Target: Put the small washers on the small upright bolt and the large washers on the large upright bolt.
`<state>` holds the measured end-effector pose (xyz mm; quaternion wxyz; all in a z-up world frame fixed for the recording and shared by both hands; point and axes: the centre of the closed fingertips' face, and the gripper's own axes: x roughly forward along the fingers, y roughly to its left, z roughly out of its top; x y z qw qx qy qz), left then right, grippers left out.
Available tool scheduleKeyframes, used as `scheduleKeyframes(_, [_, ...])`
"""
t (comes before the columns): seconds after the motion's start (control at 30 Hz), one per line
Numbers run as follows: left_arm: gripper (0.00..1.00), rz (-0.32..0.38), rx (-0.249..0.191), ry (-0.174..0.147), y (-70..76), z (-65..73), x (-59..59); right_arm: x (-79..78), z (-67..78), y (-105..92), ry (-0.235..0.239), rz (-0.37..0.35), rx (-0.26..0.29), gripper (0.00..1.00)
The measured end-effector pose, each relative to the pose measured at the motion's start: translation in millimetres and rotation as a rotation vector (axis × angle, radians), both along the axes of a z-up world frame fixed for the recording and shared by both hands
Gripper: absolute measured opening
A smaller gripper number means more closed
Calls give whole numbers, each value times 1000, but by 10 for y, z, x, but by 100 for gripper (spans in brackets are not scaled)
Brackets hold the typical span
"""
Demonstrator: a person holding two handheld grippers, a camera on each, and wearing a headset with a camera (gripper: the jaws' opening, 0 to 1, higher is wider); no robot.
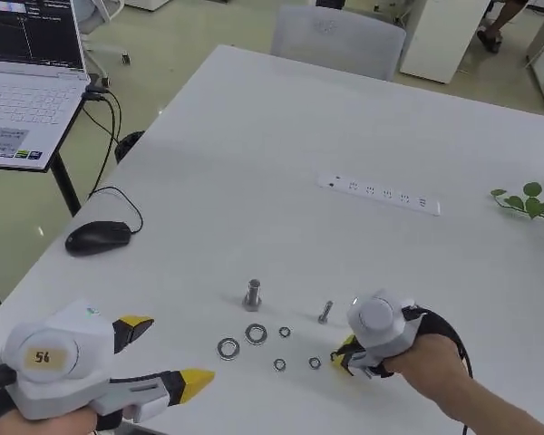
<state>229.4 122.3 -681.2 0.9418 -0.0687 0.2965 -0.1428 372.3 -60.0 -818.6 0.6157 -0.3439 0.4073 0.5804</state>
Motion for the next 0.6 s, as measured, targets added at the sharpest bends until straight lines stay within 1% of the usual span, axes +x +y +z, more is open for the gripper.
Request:
scheduleKeyframes(0.17, [69,-2,-2,0,-5,-12,4,55,126,9,-18,-22,24,14])
scheduleKeyframes(0.33, [69,-2,-4,-2,-10,-11,8,143,339,56,-43,-50,63,14])
scheduleKeyframes(0.6, [69,-9,0,-1,-21,-8,20,299,568,173,-84,-55,95,14])
